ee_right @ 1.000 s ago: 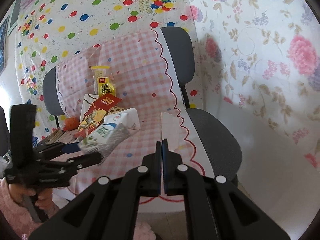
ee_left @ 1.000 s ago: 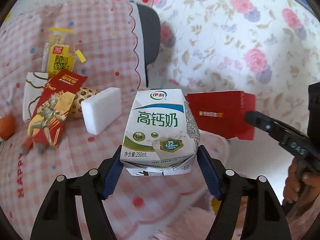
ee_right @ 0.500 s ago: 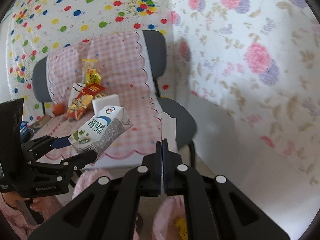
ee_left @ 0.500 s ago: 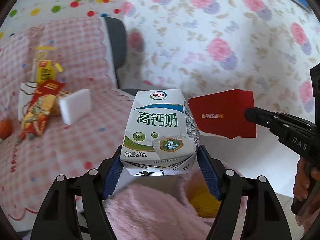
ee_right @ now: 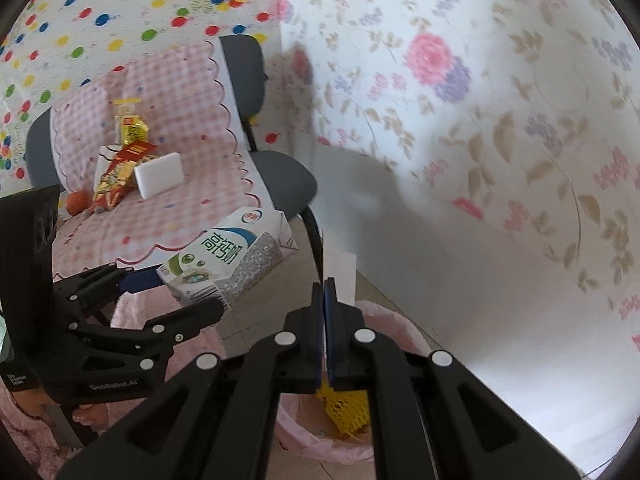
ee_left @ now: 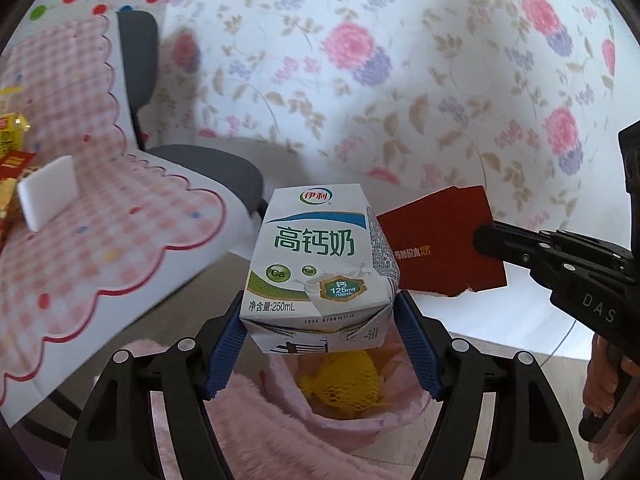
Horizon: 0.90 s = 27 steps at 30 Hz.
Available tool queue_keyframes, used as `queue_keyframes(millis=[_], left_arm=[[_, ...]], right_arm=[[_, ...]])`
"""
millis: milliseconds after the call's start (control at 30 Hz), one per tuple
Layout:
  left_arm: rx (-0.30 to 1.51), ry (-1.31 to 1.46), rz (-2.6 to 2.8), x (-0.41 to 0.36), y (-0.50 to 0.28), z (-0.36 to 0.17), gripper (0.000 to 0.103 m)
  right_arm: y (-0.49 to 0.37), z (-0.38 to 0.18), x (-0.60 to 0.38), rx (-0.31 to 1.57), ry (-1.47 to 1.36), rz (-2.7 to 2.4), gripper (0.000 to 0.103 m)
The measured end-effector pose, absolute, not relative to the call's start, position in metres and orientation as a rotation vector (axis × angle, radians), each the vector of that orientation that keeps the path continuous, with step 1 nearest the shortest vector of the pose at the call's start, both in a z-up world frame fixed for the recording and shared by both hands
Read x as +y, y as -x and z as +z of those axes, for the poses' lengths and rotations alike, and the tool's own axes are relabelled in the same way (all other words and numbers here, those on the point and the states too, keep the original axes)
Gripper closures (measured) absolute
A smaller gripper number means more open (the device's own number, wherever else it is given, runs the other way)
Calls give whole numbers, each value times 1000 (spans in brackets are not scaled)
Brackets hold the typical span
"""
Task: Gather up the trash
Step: 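Carry the milk carton and red box to the wastebasket and release both, then return to the chair and grasp the white foam block with the right gripper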
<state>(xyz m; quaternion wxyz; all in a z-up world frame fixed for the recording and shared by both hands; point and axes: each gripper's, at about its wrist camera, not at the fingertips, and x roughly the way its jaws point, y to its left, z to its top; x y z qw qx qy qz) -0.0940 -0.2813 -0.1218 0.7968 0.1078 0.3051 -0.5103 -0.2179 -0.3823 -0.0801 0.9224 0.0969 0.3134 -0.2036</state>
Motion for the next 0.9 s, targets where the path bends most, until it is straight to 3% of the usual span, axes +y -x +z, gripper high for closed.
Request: queue_keyframes(millis=[300, 500, 533, 567, 900], left_arm=[[742, -286, -1127, -323, 79, -145, 30], [772, -279, -1103, -326, 65, -149, 20], [767, -268, -1094, -321, 60, -145, 20], [763, -261, -1084, -317, 57, -142, 20], [686, -183, -900, -237, 27, -99, 20]], right_arm=[[212, -114, -422, 709, -299, -450, 101], [202, -136, -440, 766, -363, -471, 101], [201, -136, -441, 769, -367, -474, 97], [200, -135, -442, 769, -368, -479, 92], [181, -73, -416, 598, -325, -412, 92]])
